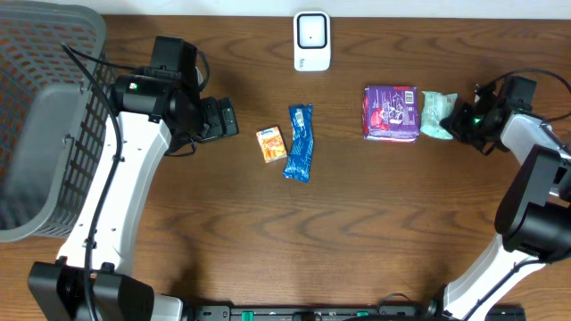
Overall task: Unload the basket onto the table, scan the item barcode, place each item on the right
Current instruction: 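Grasp the green wipes pack with the right gripper and lift it to the scanner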
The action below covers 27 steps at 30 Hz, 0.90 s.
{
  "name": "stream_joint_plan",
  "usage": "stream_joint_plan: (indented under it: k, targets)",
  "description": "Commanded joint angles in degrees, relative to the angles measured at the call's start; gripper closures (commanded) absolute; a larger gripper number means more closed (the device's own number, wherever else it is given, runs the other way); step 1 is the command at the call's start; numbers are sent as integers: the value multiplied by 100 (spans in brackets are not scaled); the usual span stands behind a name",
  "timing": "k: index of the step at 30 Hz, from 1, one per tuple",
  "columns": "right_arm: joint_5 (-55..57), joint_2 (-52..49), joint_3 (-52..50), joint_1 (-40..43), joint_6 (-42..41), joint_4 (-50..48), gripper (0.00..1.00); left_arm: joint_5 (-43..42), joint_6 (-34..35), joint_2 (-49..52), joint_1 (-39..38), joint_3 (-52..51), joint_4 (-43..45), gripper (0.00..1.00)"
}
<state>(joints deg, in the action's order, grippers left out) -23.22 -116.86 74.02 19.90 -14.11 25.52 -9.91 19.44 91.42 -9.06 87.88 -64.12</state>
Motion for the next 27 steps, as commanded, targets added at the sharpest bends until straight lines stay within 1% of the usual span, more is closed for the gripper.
stream_joint_plan:
  k: [1,3,7,9,13,18,21,23,27]
  targets:
    - [673,492,-175,-109,144,332,99,55,-35,24,26,31,-20,2]
    - [968,879,-175,-227,332,481,99,55,-35,24,26,31,-20,2]
    - [1799,1626,-175,-614,457,704,99,55,-35,24,26,31,-20,2]
    - [2151,1987,-175,-909,673,732,99,55,-35,24,26,31,-20,2]
    - [2734,2509,-175,-1606,734,737,99,55,-35,24,26,31,-20,2]
    - [2496,2684,-177,-2479,754,544,99,55,-35,24,26,31,-17,2]
    - [2004,2673,-177,-2876,754,317,99,55,-35,24,26,31,-17,2]
    - [1687,2673,-177,-3073,756,81,99,55,-35,24,26,31,-17,2]
    - [1620,2675,-177,-3261,682,-352,99,55,-35,24,26,31,-20,2]
